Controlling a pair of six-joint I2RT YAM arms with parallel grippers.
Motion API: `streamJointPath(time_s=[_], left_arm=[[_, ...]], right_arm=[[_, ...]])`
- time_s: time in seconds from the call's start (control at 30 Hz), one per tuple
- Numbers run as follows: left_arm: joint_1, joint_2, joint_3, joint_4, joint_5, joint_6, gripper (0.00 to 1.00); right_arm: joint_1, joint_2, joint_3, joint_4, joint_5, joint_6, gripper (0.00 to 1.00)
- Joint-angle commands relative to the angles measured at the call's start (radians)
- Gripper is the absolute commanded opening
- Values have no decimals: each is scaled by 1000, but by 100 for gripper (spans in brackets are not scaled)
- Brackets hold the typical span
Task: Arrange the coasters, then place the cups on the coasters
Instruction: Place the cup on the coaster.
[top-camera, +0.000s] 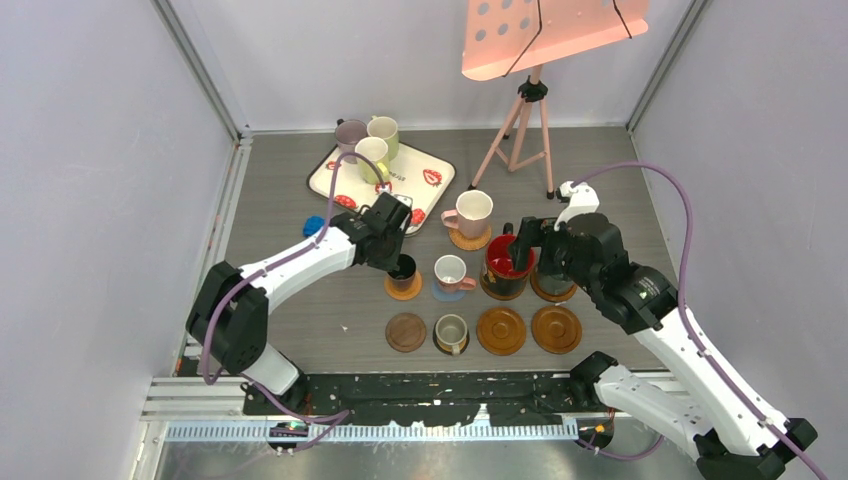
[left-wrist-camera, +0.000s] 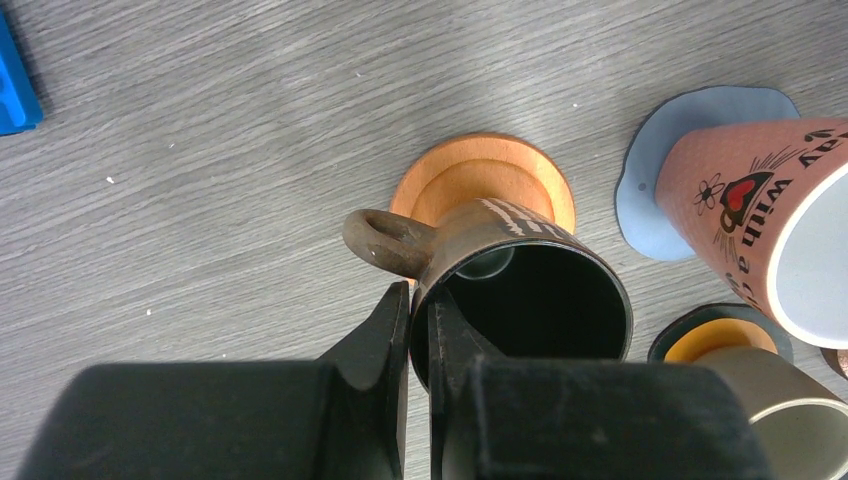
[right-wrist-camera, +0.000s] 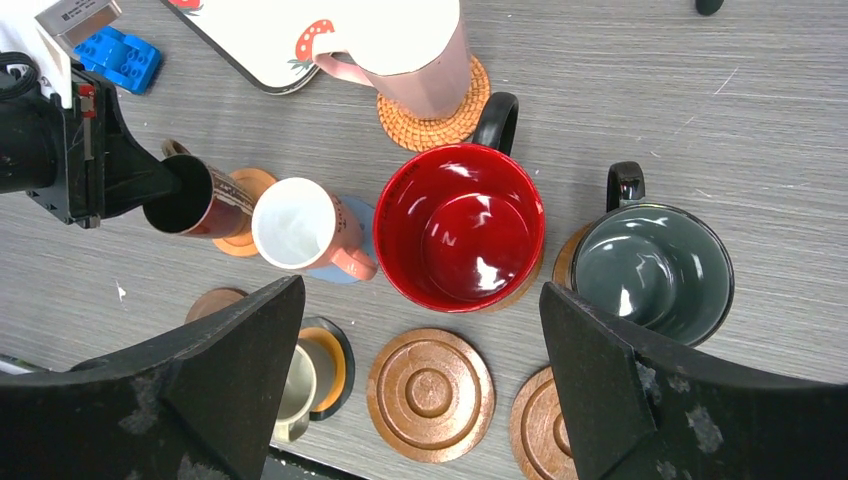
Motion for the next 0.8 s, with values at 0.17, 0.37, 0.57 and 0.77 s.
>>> streamJointPath(time_s=[0.17, 0.37, 0.57, 0.77], left_arm=[[-3, -8, -8, 58, -23, -8, 22], [-4, -72, 12, 10, -26, -8, 43], [0, -156, 60, -6, -70, -18, 61], [36, -178, 170, -57, -182, -7, 89]], right_arm=[[3, -27, 6, 23, 33, 3, 95], [3, -14, 7, 26, 29, 3, 95], [3, -13, 2, 45, 20, 10, 95], [3, 12, 5, 66, -12, 13, 95]])
